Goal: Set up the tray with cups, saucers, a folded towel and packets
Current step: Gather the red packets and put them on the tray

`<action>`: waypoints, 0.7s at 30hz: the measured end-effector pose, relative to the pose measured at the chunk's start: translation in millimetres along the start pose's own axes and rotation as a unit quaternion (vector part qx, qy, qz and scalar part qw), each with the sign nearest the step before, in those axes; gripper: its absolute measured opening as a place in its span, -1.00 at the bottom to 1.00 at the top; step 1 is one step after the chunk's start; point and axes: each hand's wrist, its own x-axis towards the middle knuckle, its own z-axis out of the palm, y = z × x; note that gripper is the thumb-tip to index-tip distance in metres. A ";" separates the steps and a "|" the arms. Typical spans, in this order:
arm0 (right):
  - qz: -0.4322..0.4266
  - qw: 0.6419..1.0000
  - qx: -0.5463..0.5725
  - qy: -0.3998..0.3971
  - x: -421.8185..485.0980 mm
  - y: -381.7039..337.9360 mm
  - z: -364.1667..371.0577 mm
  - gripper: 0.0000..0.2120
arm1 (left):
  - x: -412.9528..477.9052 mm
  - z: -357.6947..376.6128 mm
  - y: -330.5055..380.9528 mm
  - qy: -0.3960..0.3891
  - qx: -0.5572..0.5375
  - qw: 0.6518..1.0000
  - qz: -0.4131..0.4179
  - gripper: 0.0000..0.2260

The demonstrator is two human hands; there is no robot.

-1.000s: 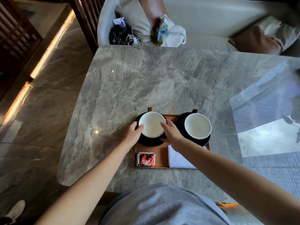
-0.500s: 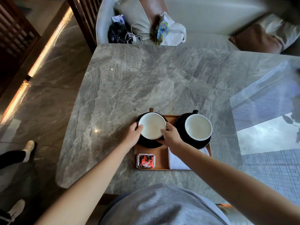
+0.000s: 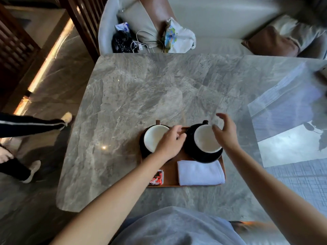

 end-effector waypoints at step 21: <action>0.137 0.969 0.105 -0.177 8.6 59.9 2.6 -0.50 | 21.3 75.6 -7.2 -0.040 -0.057 0.986 -0.152 -0.62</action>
